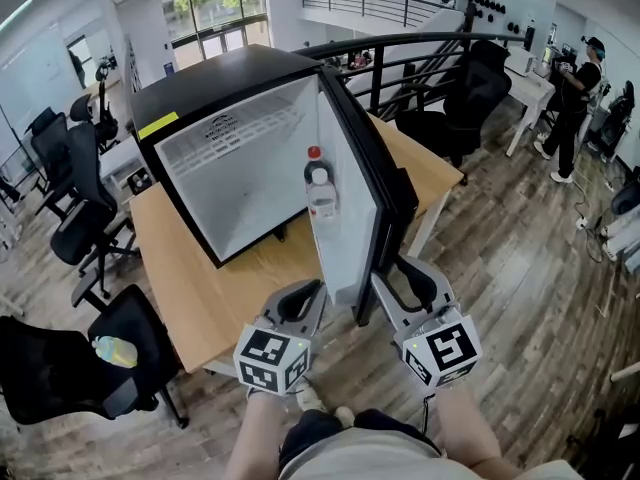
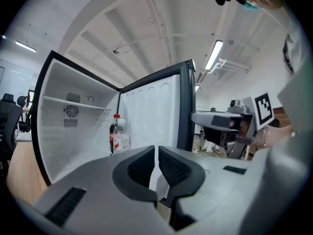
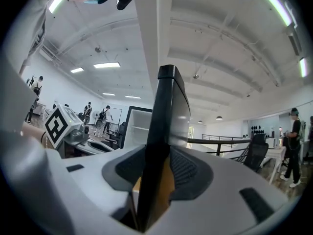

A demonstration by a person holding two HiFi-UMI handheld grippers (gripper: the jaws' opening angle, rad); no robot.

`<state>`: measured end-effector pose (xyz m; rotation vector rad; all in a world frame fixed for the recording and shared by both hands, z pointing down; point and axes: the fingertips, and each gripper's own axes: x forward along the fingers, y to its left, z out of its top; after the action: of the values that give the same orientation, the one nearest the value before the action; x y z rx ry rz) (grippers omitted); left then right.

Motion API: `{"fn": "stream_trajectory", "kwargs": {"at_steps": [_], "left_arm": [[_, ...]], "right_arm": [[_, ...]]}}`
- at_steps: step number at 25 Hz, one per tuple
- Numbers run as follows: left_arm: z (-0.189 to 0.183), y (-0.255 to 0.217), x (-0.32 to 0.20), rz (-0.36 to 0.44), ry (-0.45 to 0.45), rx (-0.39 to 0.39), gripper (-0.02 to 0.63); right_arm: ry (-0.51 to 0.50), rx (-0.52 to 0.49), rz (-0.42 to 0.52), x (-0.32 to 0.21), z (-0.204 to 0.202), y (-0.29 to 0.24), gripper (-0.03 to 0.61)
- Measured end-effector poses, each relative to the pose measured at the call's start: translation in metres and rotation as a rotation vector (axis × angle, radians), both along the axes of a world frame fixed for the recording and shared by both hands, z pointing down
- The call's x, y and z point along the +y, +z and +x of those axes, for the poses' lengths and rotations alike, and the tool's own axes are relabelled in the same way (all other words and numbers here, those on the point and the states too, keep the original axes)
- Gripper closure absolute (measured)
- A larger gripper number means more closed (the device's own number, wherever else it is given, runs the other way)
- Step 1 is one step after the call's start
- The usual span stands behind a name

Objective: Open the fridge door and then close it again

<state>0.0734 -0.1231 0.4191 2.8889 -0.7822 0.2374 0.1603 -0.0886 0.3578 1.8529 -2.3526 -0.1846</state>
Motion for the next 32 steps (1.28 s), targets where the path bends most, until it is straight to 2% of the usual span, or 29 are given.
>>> {"fn": "stream_trajectory", "kwargs": {"at_steps": [10,18,25,32], "left_arm": [[0.015,-0.010,0.009,0.023,0.018,-0.003,0.603],[0.007,-0.006,0.005,0.020,0.008,-0.001,0.603],[0.016,-0.003,0.003,-0.020,-0.021,0.000,0.603],[0.018,0.003,-0.003,-0.046,-0.065,0.008,0.603]], "right_arm": [[0.089,-0.020,-0.006,0.012,0.053,-0.001,0.446],[0.176,-0.068,0.010,0.012,0.080,0.003,0.459],[0.214,-0.084,0.021,0.015,0.113,0.001,0.465],[0.239,-0.093,0.034,0.013,0.129,0.003,0.465]]}}
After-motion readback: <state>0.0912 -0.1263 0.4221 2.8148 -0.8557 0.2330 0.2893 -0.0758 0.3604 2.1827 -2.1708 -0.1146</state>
